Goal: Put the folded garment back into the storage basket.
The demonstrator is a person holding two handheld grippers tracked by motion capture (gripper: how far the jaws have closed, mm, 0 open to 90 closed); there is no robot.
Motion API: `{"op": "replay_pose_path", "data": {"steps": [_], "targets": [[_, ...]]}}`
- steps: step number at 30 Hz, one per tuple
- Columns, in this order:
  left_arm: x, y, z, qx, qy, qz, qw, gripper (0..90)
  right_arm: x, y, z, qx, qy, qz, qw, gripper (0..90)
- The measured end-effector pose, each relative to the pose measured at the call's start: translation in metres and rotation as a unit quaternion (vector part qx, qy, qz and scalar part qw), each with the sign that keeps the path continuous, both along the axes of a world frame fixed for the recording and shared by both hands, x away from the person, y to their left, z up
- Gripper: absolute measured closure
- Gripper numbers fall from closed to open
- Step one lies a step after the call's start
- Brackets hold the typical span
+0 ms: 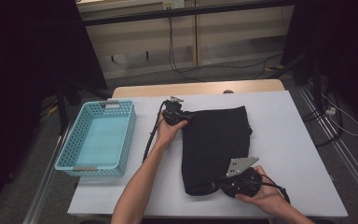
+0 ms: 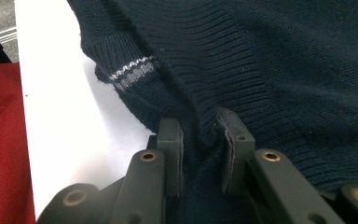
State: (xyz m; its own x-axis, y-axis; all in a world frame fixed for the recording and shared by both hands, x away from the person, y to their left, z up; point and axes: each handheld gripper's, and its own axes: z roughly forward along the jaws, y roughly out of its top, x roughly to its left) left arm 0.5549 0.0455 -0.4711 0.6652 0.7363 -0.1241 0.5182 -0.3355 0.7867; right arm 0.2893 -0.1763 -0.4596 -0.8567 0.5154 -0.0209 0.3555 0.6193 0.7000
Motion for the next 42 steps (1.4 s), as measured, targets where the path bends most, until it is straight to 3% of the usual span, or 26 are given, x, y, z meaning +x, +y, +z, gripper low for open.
{"op": "replay_pose_path", "data": {"steps": [5,12,16,25,26,32,42], "targets": [[-0.001,0.0,-0.001,-0.007,-0.001,-0.005,1.0,44.2,0.0,0.0,0.0,0.0,-0.001,-0.001,1.0,73.6],[-0.007,-0.002,0.0,-0.015,-0.002,-0.023,0.9996,65.2,-0.001,0.002,0.001,0.0,0.001,-0.008,1.0,73.6],[-0.008,-0.001,0.004,-0.015,-0.003,-0.017,0.9997,74.6,-0.003,0.002,0.002,0.0,-0.005,-0.009,0.9999,74.4],[-0.008,0.004,0.015,-0.038,-0.001,-0.015,0.9992,77.1,-0.004,-0.002,0.009,0.03,-0.007,-0.012,0.9995,75.4],[-0.008,0.003,0.017,-0.048,-0.002,-0.012,0.9988,77.2,-0.004,-0.003,0.01,0.035,-0.006,-0.013,0.9993,75.5],[-0.009,0.003,0.024,-0.038,-0.019,-0.02,0.9989,77.4,-0.003,-0.003,0.014,0.041,-0.008,-0.006,0.9991,75.7],[-0.006,0.003,0.041,-0.061,-0.024,-0.021,0.9976,78.0,0.0,0.002,0.02,0.053,-0.013,-0.001,0.9985,75.9]]}}
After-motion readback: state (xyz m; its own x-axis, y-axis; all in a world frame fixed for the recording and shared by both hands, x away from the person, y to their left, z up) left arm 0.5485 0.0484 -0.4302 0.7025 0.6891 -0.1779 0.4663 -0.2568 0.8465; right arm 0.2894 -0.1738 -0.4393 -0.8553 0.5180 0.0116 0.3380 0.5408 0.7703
